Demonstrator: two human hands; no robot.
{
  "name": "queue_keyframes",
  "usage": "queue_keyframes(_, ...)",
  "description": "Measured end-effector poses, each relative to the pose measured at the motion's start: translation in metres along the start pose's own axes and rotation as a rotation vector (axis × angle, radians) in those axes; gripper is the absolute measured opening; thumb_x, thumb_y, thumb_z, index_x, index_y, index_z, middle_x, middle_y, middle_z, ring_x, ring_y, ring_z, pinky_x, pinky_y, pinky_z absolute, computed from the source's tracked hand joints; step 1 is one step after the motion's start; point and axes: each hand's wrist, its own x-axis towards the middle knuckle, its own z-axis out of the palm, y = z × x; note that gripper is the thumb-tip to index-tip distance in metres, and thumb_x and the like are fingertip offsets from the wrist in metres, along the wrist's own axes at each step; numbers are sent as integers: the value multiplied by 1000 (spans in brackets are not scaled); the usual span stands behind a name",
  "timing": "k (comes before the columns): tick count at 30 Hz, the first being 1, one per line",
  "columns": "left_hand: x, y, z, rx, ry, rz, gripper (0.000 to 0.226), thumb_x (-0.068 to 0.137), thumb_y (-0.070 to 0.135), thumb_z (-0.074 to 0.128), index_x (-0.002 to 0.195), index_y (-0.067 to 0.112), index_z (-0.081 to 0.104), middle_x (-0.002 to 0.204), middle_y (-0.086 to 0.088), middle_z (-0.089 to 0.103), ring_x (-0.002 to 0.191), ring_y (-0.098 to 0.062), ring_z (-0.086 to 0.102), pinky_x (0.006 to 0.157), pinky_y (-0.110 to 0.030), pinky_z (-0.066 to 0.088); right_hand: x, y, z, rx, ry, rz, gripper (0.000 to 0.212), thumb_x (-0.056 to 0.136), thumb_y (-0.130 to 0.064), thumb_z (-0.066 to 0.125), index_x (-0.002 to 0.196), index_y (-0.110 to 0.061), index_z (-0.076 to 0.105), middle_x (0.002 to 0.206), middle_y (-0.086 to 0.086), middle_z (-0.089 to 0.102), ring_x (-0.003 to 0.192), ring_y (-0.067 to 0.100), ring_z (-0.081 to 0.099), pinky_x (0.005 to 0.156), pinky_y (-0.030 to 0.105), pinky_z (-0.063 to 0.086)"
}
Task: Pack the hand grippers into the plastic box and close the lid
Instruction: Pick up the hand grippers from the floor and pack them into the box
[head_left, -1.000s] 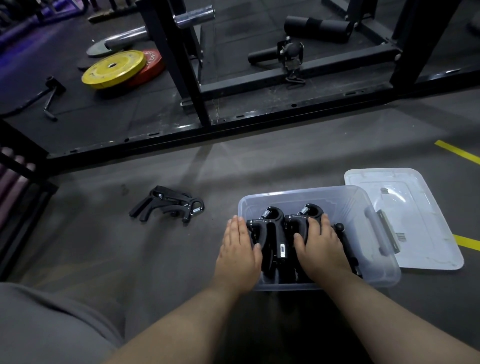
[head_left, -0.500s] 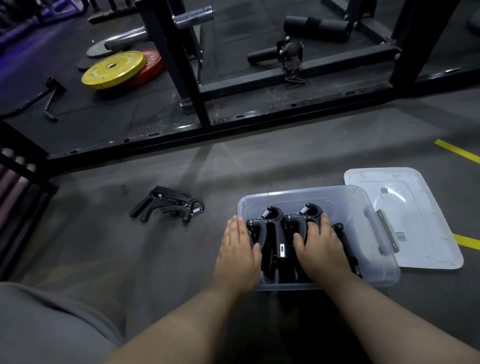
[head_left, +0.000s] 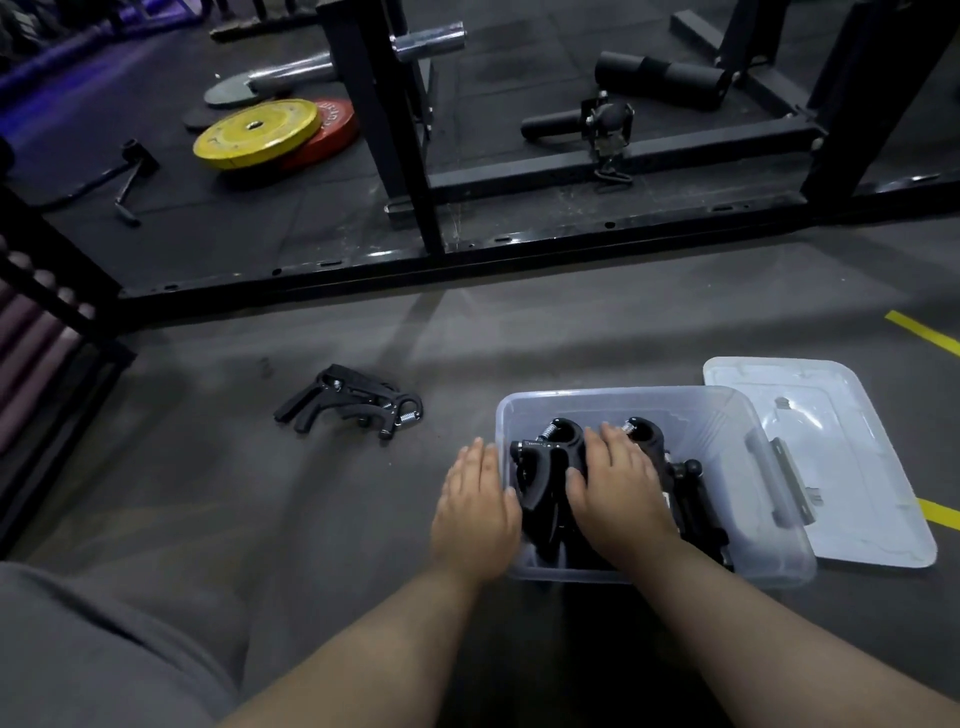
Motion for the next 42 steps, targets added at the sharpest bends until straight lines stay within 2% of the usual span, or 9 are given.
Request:
queue_keyframes(6,-30,-43,2,93,-189,-207,64,89,48,22,131,18,60,134,-7,60,122,-23,58,100,-63,40,10,-65,26,18,-112,-188,68,93,-47,28,154,-15,26,162,12,17,151,27,12,121,40,12)
queue_keyframes(10,-30,-80,-16,65,-255,-205,88,77,53,-3,147,17,36,158,-10,25,146,-28,22,117,-53,12,21,-97,45,-35,-210,-116,68,98,-47,32,157,-21,10,163,17,-8,151,31,-4,121,43,5)
queue_keyframes(12,-19,-100,-22,100,-187,-236,74,82,47,12,134,14,53,149,-15,42,137,-32,40,110,-56,28,27,-101,51,-34,-223,-53,69,98,-42,39,157,-21,9,162,15,-17,151,30,-5,121,43,5)
queue_keyframes(14,0,-120,-30,106,-179,-261,59,86,40,24,124,12,59,143,-16,49,131,-31,48,105,-56,36,29,-104,57,-22,-171,-7,68,95,-39,43,156,-21,17,162,13,-15,150,29,5,121,42,9)
queue_keyframes(17,46,-148,-37,123,-230,-313,47,96,34,34,139,16,39,153,-11,27,143,-27,23,117,-51,14,25,-105,61,-59,-126,14,67,91,-39,47,153,-25,27,164,9,-9,144,30,21,120,42,13)
queue_keyframes(21,113,-172,-32,39,-232,-377,40,93,26,44,131,17,45,141,-7,38,132,-29,38,110,-43,29,23,-101,67,-49,-72,11,66,82,-43,48,147,-29,42,165,4,1,142,27,30,117,39,18)
queue_keyframes(29,190,-208,12,243,-220,-241,78,91,12,49,155,29,7,163,7,-5,148,-26,5,120,-44,11,31,-93,78,-4,137,-63,71,69,-45,43,130,-13,63,158,16,29,123,22,44,102,41,31)
queue_keyframes(35,193,-201,19,448,-125,-304,82,80,18,62,149,32,19,148,-13,20,114,-30,45,99,-41,34,31,-98,75,-4,141,-48,71,67,-43,45,129,-14,65,156,17,32,124,21,42,103,41,31)
queue_keyframes(42,168,-189,8,656,-125,-103,35,93,19,39,127,17,45,121,-6,58,108,-28,57,87,-36,41,23,-94,68,-58,-4,-43,68,76,-42,48,140,-18,53,162,15,16,145,22,28,112,41,24)
